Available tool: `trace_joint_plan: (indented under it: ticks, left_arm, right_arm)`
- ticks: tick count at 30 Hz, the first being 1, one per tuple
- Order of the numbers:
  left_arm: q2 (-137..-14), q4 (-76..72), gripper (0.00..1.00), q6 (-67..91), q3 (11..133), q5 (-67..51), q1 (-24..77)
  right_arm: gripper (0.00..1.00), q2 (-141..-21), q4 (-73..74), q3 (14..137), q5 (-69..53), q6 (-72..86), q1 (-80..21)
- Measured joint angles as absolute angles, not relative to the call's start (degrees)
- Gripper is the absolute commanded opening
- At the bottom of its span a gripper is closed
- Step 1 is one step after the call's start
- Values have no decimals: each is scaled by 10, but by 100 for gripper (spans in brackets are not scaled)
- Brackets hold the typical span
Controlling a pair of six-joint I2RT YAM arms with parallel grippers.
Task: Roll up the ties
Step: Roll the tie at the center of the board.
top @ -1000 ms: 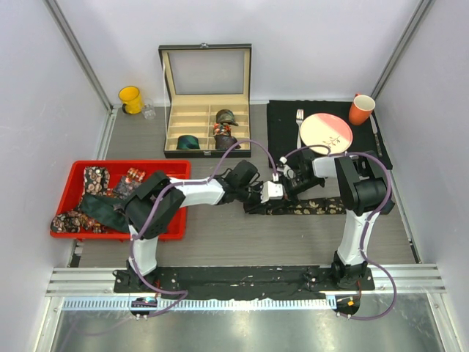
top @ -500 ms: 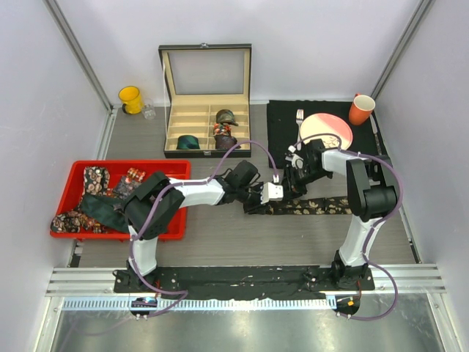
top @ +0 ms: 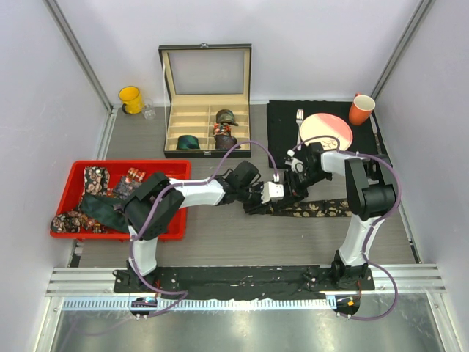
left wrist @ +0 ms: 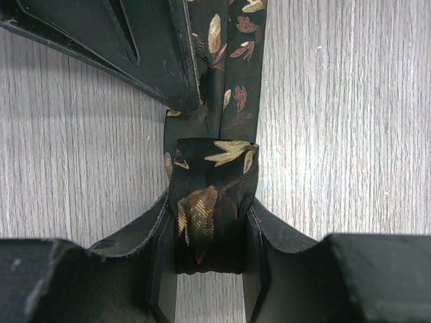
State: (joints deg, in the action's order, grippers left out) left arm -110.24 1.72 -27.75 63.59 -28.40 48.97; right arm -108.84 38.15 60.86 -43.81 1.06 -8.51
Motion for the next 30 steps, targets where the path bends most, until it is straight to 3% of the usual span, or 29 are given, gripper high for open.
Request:
trace_joint_plan:
  ticks: [7, 14, 16, 17, 21, 22, 27, 29, 30]
  left_arm:
    - [-1102, 19, 14, -271, 637, -277, 491]
    - [-1102, 27, 15, -265, 642, -267, 491]
    - [-1102, 33, 16, -266, 643, -265, 491]
    - [-1101, 35, 17, -265, 644, -265, 490]
    - [-1101, 36, 18, -264, 645, -264, 491]
    - [-1101, 37, 20, -264, 645, -263, 491]
    - [-1101, 37, 20, -265, 645, -263, 491]
    - [-1101, 38, 19, -265, 646, -264, 491]
    - [-1101, 38, 19, -265, 646, -264, 491]
  right_arm:
    - [47, -1075, 384, 604, -496, 25, -88]
    - [50, -1052, 354, 587, -543, 72, -127]
    - [43, -1053, 344, 585, -544, 79, -134]
    - [28, -1054, 341, 585, -543, 80, -135]
    - [3, -1073, 331, 585, -535, 80, -135]
    - [1, -1080, 331, 585, -536, 82, -135]
    - [2, -1097, 335, 586, -522, 69, -129]
    - [13, -1108, 338, 586, -509, 61, -125]
    - [27, -1112, 341, 585, -508, 60, -122]
